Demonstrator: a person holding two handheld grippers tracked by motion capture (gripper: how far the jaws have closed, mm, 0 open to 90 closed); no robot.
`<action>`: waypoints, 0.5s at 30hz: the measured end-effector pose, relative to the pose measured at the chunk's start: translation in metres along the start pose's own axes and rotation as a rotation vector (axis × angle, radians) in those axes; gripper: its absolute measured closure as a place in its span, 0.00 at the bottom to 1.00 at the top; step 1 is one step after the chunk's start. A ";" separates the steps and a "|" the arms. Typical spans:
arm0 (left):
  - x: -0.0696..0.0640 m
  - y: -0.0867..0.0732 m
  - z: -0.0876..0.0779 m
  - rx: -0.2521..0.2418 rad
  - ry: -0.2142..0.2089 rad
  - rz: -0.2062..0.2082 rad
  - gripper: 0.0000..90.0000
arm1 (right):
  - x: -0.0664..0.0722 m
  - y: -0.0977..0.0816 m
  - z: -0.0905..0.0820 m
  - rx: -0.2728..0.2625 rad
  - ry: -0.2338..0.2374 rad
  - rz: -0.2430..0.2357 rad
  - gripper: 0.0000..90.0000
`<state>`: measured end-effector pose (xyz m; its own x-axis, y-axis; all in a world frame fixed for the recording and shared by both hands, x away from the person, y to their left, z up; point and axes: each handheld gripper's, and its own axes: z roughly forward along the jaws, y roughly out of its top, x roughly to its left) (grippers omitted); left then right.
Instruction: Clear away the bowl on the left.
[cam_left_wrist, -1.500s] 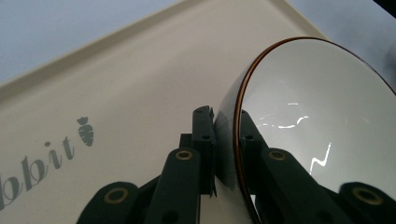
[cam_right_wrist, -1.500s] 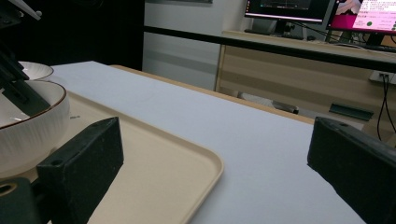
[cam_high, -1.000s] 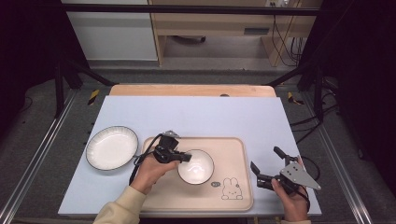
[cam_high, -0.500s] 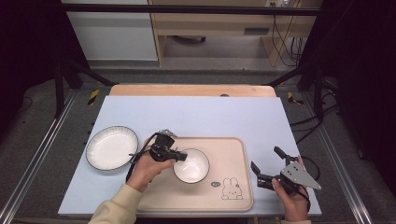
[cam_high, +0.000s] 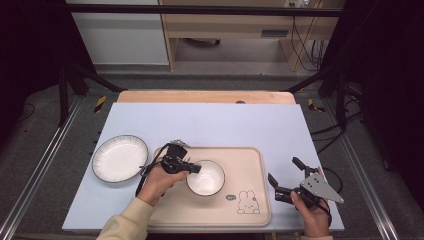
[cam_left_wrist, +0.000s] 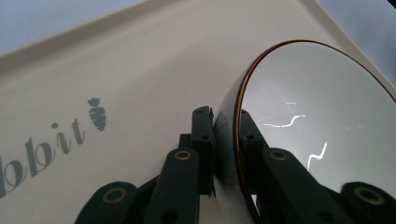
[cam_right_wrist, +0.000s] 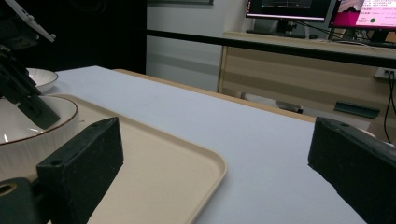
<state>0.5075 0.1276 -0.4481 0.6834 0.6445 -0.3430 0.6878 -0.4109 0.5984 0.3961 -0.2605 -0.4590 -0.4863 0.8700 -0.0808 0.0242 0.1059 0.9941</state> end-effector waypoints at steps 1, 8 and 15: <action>0.000 0.000 0.000 0.003 0.000 0.007 0.90 | 0.000 0.000 0.000 -0.001 -0.001 0.005 0.04; -0.001 0.000 0.000 -0.004 0.006 0.019 0.90 | 0.000 0.000 0.000 0.002 -0.002 0.008 0.04; -0.005 -0.001 0.000 -0.014 0.051 0.060 0.82 | 0.000 0.000 0.000 0.003 0.000 0.003 0.03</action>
<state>0.5035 0.1248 -0.4474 0.7095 0.6514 -0.2689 0.6424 -0.4408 0.6269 0.3961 -0.2604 -0.4592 -0.4860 0.8705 -0.0780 0.0284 0.1049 0.9941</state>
